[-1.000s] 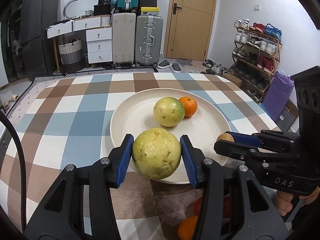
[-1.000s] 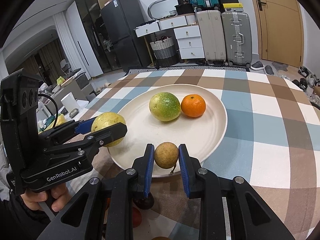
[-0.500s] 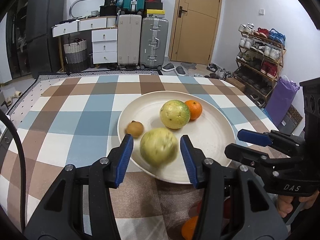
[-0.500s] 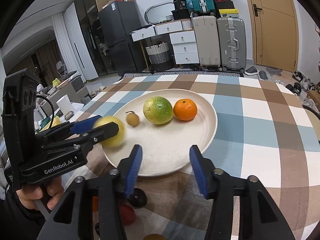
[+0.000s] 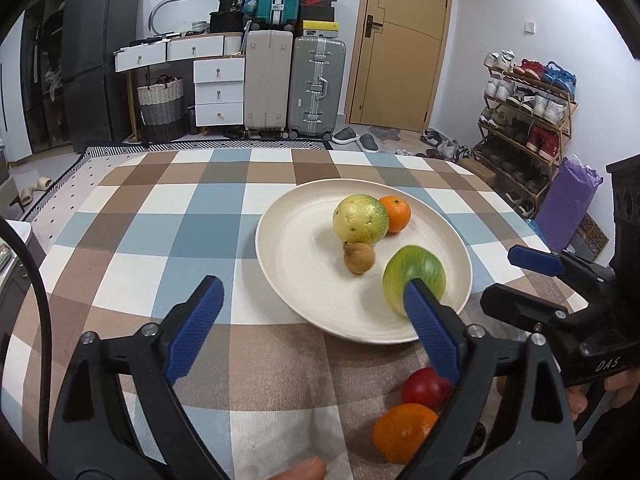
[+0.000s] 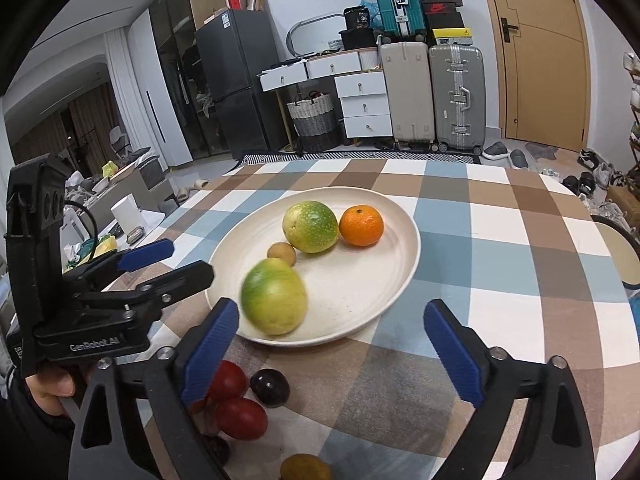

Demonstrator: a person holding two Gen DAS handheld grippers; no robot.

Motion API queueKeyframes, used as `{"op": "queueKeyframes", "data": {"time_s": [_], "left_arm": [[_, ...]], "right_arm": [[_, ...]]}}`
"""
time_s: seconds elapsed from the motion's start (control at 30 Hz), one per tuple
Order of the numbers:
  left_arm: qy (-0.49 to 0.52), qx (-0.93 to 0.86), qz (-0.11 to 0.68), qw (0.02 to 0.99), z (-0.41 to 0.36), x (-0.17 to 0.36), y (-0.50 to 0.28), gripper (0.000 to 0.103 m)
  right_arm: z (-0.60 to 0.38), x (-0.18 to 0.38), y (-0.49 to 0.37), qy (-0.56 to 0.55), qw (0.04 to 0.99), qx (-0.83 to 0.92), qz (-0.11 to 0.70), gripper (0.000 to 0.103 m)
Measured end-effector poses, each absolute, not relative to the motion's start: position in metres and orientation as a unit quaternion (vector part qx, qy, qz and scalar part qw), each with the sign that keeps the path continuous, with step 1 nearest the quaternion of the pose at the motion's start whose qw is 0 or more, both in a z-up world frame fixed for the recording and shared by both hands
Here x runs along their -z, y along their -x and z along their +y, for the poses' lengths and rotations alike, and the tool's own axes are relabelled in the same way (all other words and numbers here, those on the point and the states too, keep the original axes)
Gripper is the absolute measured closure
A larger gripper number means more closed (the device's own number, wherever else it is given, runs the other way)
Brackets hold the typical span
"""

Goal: Organize fruits
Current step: 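Withdraw both open grippers from the plate toward the remaining fruits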

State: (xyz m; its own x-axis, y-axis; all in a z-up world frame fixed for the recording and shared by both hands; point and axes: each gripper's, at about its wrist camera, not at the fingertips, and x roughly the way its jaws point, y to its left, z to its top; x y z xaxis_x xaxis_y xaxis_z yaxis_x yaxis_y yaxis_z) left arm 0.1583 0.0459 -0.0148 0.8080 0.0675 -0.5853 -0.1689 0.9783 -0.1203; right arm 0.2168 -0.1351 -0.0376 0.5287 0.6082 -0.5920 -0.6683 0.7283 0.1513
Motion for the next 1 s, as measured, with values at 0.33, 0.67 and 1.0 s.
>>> {"op": "queueKeyframes", "data": {"time_s": [0.33, 0.67, 1.0], "left_arm": [[0.075, -0.05, 0.304, 0.948, 0.04, 0.009, -0.14, 0.001], [0.064, -0.031, 0.321, 0.944, 0.034, 0.017, -0.118, 0.001], [0.031, 0.011, 0.341, 0.94, 0.014, 0.02, -0.114, 0.001]], "right_arm": [[-0.142, 0.042, -0.21, 0.071, 0.864, -0.368, 0.336, 0.0], [-0.158, 0.046, -0.204, 0.082, 0.859, -0.36, 0.356, 0.0], [-0.16, 0.052, -0.196, 0.115, 0.839, -0.374, 0.379, 0.0]]}}
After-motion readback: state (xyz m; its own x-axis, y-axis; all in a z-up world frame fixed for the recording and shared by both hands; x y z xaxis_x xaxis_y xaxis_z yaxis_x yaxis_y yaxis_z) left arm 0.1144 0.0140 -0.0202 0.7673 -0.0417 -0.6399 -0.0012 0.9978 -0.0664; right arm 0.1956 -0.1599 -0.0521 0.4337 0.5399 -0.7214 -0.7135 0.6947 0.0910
